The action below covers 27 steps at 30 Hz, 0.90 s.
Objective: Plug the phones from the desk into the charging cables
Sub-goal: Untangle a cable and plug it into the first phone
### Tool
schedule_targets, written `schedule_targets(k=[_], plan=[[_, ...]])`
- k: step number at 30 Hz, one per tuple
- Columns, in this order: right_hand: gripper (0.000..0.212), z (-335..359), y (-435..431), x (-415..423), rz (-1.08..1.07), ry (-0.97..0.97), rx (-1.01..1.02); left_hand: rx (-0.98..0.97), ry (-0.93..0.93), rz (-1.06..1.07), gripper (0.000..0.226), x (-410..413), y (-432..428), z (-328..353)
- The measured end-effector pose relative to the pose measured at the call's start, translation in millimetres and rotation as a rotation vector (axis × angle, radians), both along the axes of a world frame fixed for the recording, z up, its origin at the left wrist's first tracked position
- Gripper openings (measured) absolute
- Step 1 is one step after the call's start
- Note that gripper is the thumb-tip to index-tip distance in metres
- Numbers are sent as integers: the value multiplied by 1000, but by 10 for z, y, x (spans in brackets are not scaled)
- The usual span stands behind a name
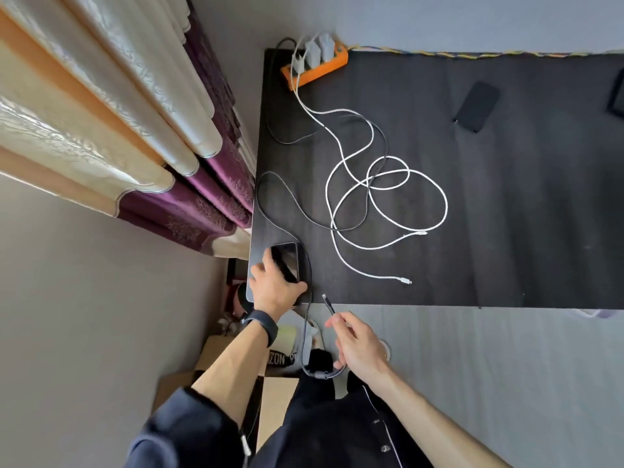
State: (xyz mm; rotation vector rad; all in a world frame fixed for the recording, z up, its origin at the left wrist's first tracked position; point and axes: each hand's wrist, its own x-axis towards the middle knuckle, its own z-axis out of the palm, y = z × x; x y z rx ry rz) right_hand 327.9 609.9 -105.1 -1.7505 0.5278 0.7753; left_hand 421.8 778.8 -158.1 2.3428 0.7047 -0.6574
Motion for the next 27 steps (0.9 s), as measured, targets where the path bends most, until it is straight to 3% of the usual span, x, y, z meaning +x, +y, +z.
schedule_targets(k=[1,4,6,8,12,16,20,23,27], plan=[[23,44,26,8,13,2,-3,-110,14,118,101,-21,101,76],[26,85,34,25,19,20,8,-722,178,557,64,-74,320,333],[26,190,62,14,64,2,23,-948,246,648,55,-192,445,578],[26,214,62,17,69,-16,26,-1049,210,645,44,-277,479,730],[27,347,90,92,9,-122,12,-1049,96,613,41,-419,384,983],[22,520,135,181,11,-225,144,-1021,25,660,29,-483,163,1148],[6,616,61,246,-14,-264,163,-1002,-19,730,21,-524,-16,1305],[12,645,-38,235,51,-290,173,-944,-56,765,24,-546,-150,1357],[34,600,-73,194,108,-391,30,-944,-76,795,27,-586,-290,1351]])
